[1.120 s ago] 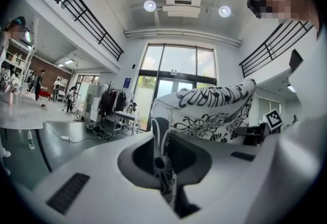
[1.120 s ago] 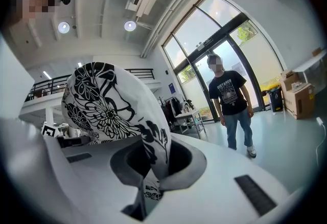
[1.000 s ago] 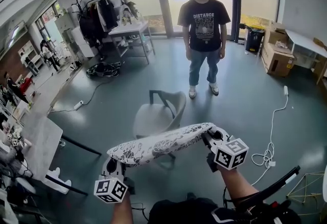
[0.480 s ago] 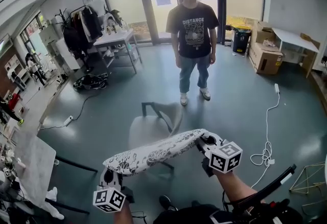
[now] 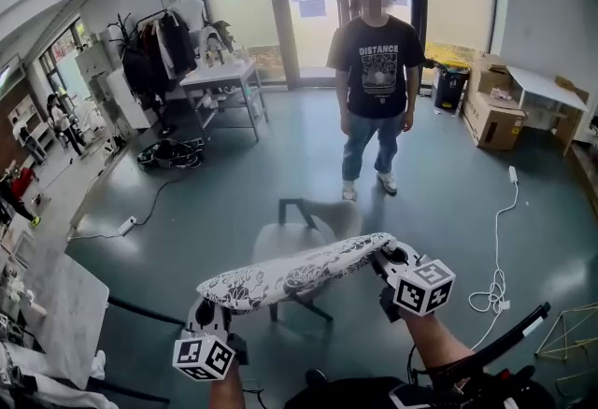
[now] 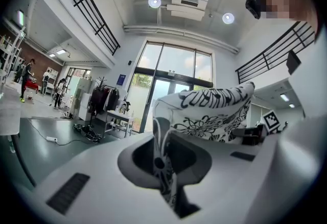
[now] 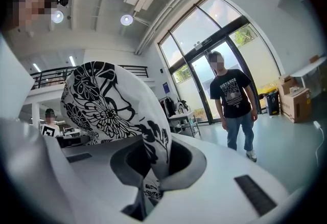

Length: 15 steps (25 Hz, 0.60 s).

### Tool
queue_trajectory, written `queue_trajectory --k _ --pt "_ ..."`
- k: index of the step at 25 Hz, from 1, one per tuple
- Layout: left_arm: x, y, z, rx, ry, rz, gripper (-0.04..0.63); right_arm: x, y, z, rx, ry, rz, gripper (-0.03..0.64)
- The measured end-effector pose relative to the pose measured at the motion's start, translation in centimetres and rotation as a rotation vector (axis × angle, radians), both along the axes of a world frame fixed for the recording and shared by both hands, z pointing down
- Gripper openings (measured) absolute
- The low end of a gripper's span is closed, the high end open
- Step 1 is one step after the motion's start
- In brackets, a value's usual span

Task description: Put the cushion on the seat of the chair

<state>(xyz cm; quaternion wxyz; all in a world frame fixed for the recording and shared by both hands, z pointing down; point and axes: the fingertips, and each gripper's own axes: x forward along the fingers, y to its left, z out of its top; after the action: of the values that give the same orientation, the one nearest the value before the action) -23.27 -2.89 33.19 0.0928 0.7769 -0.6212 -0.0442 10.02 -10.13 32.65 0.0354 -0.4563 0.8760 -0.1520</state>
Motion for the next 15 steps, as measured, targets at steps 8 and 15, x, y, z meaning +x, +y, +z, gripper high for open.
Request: queue_trajectory --k 8,15 --pt "-4.3 -3.3 0.1 0.0 -0.009 0.062 0.017 -4.0 -1.9 -0.7 0.004 0.016 0.053 0.026" --pt "-6.3 -5.1 2.2 -0.029 0.025 0.076 0.017 -6.1 -3.1 0.6 -0.031 0.039 0.07 0.026"
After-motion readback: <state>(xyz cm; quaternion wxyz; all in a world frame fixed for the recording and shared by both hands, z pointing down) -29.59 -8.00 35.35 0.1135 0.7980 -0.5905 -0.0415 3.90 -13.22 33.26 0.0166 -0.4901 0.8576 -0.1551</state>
